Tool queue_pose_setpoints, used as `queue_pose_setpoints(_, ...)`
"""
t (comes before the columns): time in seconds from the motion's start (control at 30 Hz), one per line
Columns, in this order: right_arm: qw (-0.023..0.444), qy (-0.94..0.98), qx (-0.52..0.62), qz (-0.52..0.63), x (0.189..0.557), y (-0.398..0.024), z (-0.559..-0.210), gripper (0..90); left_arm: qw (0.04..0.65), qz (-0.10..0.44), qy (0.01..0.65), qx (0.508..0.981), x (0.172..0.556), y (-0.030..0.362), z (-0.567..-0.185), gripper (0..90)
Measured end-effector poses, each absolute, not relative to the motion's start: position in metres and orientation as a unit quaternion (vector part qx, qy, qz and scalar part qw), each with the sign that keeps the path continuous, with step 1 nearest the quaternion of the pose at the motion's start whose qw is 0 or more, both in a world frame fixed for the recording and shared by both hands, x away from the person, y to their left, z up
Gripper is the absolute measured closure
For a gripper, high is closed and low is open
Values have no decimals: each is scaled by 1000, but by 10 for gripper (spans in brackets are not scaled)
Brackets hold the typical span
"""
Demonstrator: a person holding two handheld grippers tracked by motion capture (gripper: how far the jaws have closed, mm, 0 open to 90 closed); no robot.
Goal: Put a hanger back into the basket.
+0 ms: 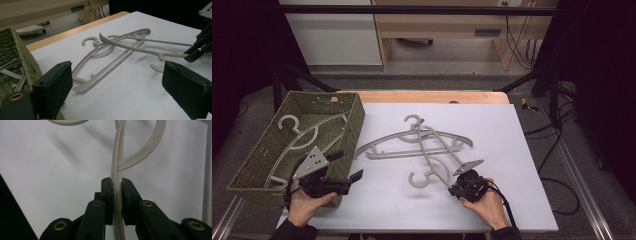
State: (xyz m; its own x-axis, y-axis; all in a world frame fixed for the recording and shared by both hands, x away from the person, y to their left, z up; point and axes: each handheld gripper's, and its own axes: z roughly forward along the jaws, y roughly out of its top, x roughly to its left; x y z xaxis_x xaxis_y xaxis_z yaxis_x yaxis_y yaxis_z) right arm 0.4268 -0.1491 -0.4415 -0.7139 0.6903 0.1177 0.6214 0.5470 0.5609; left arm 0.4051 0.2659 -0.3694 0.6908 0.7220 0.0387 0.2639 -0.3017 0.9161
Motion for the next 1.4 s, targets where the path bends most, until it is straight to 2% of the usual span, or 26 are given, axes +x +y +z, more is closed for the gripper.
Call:
queue_pose_setpoints(0.57,29,866,340,366,419,-172,-412,820,487,234,297,788,402,259,-369,94)
queue_pose_setpoints(1.17,-51,893,225,387,404,-151,-402,819,420,224,201,856,393,222,-381,75)
queue_pose_setpoints(1.4,-75,899,199,382,402,-144,-405,819,386,236,163,877,391,208,-390,76)
